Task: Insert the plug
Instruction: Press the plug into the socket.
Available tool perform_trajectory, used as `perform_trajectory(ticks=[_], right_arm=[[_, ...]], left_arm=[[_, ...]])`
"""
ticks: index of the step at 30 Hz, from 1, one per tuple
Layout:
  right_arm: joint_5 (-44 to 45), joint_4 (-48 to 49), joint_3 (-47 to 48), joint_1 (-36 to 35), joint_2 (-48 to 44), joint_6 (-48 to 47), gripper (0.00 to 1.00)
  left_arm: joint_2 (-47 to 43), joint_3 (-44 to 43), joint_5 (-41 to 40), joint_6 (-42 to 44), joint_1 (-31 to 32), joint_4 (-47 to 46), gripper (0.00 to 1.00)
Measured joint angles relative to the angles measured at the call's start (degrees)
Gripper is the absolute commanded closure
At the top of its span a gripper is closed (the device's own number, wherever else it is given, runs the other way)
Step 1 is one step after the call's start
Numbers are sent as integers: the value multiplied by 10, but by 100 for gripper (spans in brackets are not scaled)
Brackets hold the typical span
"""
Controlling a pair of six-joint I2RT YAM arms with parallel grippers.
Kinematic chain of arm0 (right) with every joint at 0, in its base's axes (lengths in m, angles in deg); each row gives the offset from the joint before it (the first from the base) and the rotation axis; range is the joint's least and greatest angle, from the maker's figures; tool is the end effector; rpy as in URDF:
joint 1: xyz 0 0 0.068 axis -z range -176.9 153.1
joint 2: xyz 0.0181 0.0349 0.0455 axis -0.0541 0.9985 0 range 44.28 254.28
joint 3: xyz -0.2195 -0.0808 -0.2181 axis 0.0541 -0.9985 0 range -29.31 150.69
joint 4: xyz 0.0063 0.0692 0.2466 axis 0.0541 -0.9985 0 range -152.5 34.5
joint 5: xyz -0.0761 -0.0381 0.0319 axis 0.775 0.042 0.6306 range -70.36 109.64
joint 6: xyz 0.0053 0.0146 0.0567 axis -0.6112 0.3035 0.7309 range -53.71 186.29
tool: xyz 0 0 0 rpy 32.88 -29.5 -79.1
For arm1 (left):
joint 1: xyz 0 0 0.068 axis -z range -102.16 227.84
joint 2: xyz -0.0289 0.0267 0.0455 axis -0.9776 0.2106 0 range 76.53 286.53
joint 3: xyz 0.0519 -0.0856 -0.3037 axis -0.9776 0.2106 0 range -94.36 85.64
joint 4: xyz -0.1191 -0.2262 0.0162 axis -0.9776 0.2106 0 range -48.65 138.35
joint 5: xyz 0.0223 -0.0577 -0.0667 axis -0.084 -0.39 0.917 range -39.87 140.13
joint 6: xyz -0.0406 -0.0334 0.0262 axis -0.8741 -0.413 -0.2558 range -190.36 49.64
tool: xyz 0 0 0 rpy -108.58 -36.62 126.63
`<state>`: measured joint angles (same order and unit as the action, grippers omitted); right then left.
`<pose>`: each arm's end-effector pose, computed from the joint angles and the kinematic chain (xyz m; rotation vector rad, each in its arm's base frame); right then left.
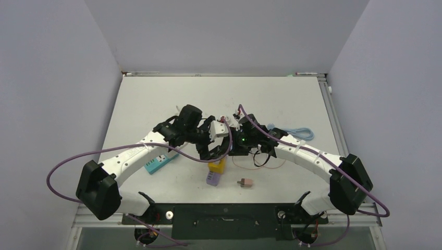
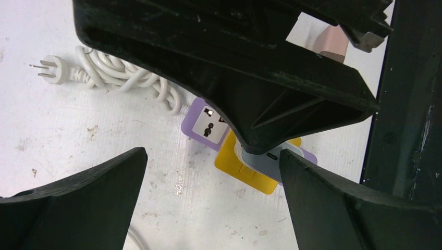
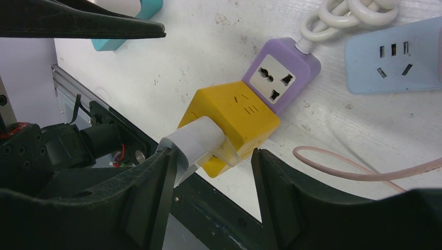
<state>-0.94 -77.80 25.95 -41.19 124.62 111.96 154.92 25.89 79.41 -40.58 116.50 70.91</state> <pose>0.1950 0.2110 0.2905 -0.1560 2.6575 1.0732 0.2034 -0.1895 0.3169 1.5276 1.8260 -0.6870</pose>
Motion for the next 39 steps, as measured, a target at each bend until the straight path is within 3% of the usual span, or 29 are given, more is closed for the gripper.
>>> perform_trajectory(ticks=[34,37,39], right_arm=[[-22,2,1,16,15,-17,48],[-23,2,0,16,15,-17,45],[-22,1,1,16,15,-19,35]], left_arm=[[-42,99,-10,40,17,-151,0],[-42,105,-12,42,20,-161,0],[-43,107,-16,44,22,-162,3]])
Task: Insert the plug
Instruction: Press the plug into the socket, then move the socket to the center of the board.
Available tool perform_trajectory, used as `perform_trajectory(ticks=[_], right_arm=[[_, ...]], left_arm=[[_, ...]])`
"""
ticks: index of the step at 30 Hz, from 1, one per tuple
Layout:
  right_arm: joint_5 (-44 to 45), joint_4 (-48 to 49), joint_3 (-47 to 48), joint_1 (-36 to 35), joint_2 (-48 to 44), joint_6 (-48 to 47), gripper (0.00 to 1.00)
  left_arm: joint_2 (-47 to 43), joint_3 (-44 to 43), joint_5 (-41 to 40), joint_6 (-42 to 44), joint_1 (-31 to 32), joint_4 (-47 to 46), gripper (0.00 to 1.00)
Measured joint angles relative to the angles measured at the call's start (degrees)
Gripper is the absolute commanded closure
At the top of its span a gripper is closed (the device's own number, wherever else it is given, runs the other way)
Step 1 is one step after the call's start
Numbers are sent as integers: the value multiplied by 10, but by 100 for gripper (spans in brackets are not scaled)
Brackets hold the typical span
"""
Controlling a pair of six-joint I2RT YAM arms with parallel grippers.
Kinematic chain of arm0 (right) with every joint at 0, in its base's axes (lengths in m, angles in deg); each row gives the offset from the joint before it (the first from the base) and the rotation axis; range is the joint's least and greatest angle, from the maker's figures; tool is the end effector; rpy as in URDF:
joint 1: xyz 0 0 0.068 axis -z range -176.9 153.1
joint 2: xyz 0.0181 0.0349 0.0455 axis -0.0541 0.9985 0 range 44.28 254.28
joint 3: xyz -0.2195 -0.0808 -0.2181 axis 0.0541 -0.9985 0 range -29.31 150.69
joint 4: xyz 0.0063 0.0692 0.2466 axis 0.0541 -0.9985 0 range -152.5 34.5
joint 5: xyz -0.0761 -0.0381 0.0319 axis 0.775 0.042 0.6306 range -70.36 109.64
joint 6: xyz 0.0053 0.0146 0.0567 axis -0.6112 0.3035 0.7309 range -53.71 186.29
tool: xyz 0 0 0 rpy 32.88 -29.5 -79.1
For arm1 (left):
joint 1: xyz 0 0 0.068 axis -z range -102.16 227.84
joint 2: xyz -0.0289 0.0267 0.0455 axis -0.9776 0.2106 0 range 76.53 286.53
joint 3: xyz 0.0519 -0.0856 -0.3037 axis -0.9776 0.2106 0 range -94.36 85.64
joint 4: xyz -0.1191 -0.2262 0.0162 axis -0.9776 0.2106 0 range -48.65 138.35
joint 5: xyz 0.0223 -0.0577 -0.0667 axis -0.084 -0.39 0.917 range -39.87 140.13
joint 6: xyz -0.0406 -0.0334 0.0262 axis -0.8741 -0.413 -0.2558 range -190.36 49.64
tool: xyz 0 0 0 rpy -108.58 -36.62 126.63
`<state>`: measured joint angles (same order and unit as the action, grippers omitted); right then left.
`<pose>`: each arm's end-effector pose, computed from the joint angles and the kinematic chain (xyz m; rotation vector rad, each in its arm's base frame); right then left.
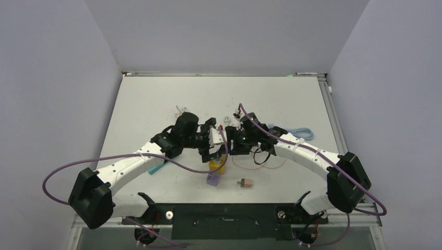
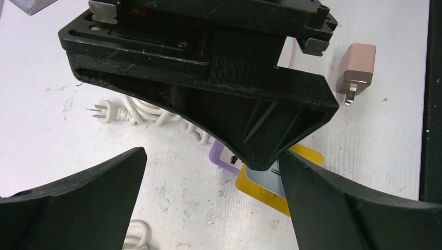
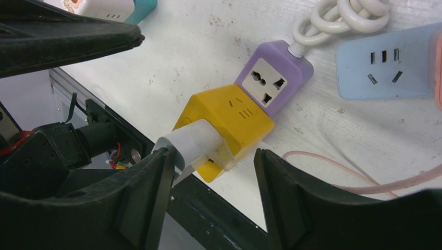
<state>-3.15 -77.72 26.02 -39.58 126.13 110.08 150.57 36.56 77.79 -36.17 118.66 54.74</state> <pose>0.2031 0.2095 0.2843 -0.1769 2.6751 1.0819 0.1869 -0.1877 0.2978 1.5481 1.5865 -0.6025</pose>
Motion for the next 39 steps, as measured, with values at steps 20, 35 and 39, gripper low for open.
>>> perform_trajectory(ticks=[20,35,39], right_arm=[[65,-94,52,-5,3,-24,8],[151,-116,53,-186,-74,-44,10],[166,-108,24,-227,-46,-57,10]], left_arm=[[-33,-143,-49,-29,-57,337,4],[-61,-181,-42,-63,-216,381,4],[-70,-182,-46,-68,-229,377,4]])
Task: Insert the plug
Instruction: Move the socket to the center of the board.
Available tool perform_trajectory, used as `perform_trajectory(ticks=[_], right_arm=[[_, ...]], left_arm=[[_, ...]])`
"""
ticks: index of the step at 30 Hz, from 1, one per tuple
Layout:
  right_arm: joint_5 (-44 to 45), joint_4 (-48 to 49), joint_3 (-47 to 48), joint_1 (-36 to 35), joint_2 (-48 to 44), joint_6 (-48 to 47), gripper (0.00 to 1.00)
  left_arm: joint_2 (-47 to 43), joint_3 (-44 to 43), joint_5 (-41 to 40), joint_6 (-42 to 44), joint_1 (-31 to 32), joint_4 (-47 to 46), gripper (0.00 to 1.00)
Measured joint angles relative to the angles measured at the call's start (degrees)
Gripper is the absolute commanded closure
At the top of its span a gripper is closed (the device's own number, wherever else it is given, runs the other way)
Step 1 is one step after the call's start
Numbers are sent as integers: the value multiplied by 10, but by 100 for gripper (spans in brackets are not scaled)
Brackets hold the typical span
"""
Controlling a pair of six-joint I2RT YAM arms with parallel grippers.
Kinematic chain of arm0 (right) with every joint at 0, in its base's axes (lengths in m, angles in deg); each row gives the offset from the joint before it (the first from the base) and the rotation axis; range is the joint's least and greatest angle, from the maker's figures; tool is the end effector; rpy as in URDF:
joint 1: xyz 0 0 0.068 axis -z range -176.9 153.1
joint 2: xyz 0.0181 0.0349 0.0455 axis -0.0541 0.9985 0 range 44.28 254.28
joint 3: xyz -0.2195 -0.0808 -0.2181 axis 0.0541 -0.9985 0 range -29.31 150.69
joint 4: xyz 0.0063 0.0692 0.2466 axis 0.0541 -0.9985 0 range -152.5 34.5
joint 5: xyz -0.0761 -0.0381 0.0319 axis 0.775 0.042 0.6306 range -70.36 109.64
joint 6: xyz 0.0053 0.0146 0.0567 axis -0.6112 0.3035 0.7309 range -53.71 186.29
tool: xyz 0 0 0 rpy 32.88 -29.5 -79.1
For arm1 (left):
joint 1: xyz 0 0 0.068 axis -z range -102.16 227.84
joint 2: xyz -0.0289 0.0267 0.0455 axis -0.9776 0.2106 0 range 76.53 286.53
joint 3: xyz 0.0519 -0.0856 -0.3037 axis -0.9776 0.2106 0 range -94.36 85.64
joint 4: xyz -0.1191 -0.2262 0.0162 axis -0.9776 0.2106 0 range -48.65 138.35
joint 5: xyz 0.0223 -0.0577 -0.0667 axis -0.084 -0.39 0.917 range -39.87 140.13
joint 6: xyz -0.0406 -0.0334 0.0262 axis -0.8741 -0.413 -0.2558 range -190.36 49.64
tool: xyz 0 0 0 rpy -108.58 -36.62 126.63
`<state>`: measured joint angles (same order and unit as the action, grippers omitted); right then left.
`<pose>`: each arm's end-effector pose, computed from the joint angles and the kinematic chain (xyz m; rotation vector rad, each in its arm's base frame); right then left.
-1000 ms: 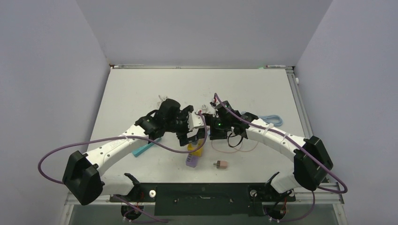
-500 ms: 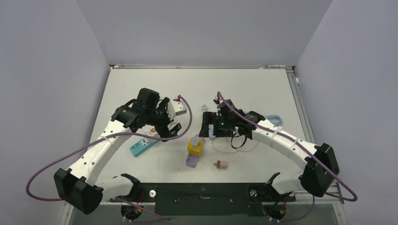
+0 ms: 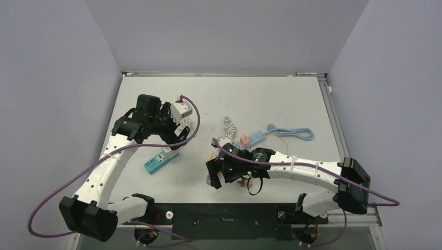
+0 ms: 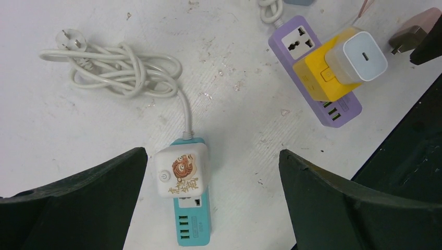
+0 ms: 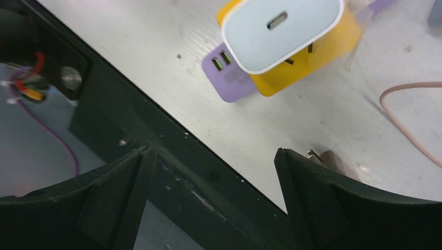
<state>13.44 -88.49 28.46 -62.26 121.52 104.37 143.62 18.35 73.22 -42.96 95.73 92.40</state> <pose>0.1075 0.2450 0.3026 -0.6857 2.6149 0.8118 0.1938 -0.0802 0.3742 1.0848 2.1475 -0.4178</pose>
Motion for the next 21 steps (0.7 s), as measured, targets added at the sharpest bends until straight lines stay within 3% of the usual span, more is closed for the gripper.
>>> perform_trajectory(ticks=[8,21], right_arm=[[40,48,-51,-22,90,-16,10],[124,193,-82,-33,146,-44,4]], left_arm=[[-27,0,-6,-1,-15,-5,4],[10,-3,-19,-16,-103,-17,4]])
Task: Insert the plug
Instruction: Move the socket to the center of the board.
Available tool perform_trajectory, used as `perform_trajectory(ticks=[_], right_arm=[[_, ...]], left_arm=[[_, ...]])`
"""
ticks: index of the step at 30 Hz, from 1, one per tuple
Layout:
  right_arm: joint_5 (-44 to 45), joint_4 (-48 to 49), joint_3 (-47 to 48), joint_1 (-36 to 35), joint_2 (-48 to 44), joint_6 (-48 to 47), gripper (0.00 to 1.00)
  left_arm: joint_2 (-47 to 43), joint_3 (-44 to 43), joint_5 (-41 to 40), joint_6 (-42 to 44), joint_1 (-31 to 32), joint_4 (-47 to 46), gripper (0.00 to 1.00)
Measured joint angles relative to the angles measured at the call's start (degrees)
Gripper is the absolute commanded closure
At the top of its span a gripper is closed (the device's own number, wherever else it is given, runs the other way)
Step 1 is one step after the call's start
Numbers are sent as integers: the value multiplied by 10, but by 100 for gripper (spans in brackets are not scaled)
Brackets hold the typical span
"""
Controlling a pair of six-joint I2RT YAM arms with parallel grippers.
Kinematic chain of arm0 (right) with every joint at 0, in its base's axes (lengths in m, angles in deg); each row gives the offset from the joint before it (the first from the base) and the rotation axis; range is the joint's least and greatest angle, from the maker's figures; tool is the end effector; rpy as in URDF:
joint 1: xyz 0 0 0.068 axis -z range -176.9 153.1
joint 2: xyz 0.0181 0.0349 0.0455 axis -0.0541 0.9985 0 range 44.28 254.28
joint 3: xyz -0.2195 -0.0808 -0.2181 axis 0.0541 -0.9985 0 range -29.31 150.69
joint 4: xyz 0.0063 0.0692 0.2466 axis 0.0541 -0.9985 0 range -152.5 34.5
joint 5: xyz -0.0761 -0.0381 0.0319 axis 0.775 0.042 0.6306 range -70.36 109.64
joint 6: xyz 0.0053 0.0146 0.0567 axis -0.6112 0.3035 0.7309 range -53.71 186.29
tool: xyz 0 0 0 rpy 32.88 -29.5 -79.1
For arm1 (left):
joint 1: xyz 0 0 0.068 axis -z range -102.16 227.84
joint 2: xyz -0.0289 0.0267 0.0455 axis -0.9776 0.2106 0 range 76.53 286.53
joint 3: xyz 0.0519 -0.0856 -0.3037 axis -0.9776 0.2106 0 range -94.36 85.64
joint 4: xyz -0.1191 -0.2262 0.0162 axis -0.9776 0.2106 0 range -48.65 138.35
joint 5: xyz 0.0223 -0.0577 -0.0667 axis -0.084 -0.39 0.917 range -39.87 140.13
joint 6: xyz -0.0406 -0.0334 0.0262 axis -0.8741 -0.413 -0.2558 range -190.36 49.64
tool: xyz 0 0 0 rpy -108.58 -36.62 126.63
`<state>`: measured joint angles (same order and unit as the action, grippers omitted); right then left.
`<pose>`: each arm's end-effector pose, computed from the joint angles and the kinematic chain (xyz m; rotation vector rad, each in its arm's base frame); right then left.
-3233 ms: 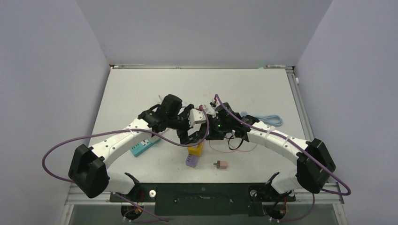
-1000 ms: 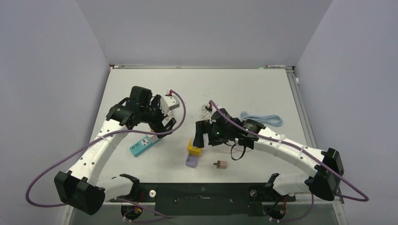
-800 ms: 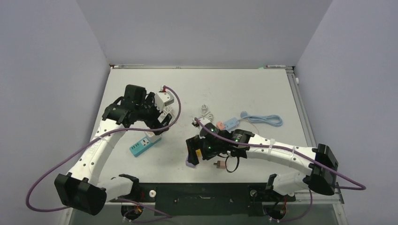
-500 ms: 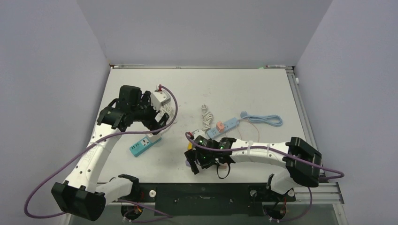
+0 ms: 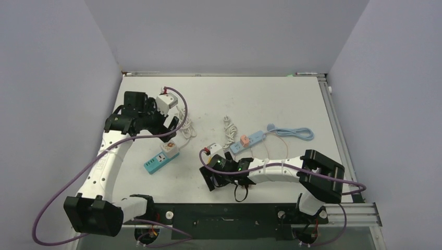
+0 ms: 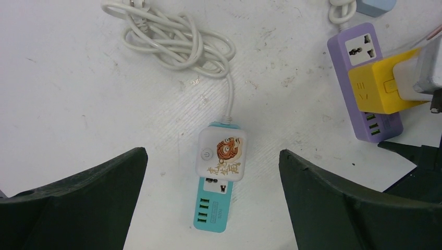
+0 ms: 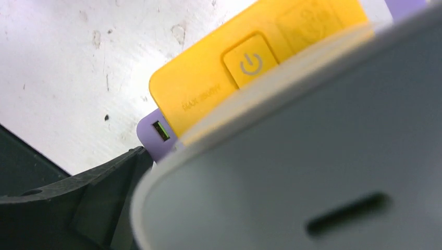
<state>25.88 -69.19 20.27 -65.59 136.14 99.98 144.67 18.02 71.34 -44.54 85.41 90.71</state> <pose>0.1181 0.2895 0.2126 -0.7506 2.5269 0.5385 0.2130 -0.0439 0.3742 0.8396 2.2328 -0.3022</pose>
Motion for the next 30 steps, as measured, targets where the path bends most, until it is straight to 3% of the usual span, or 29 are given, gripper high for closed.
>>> perform_trajectory(ticks=[6,12,25,30], right_arm=[[16,54,-4,14,28,-17,2],[16,103,12,78,59,-58,2],[12,105,167,180,188,-115,2],[8,93,220,211,222,-119,10]], left_arm=[[0,-17,0,3,-2,0,4],[4,-18,2,4,-12,-1,4],[27,8,-1,18,-30,-29,4],[40,14,0,19,-45,-29,4]])
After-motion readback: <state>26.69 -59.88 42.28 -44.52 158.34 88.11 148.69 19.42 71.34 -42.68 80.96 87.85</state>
